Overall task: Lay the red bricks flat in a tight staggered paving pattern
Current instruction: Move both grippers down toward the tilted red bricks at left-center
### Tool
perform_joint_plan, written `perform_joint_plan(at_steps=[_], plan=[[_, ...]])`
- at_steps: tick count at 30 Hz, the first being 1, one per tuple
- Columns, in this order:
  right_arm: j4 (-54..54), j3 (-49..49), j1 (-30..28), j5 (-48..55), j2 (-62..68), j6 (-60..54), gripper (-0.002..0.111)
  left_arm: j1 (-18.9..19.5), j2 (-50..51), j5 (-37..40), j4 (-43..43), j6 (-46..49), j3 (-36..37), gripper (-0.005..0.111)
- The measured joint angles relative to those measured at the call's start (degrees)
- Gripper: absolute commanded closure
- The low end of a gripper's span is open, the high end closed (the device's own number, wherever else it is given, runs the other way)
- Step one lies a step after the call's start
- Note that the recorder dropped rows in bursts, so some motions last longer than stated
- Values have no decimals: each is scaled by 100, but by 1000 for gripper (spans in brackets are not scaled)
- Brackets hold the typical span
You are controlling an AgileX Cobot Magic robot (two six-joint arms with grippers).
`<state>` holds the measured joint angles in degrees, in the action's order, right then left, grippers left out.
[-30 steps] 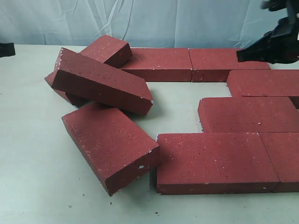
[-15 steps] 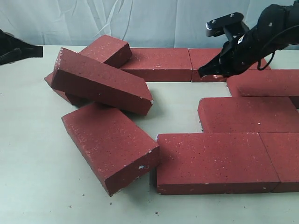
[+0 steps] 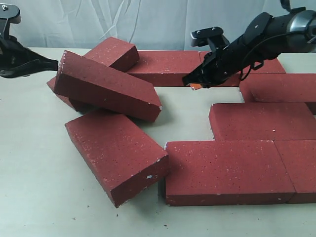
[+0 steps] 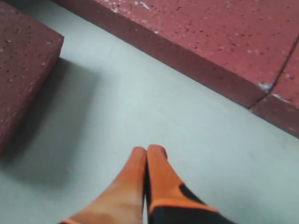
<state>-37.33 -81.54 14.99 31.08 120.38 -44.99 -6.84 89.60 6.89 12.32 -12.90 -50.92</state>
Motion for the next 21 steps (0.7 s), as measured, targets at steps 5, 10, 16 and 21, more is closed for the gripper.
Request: perform_joint_plan(at_steps=[5, 10, 16, 21], plan=[[-25, -197, 248, 0, 303, -14, 109, -168, 38, -94, 0, 0, -34, 107], [-33, -356, 323, 0, 560, -38, 109, -409, 38, -193, 11, 4, -34, 107], [-133, -418, 401, 11, 740, -63, 109, -451, 38, -232, 48, 4, -38, 107], [-266, -518, 533, -1, 861, -126, 109, -456, 38, -236, 48, 4, -38, 107]])
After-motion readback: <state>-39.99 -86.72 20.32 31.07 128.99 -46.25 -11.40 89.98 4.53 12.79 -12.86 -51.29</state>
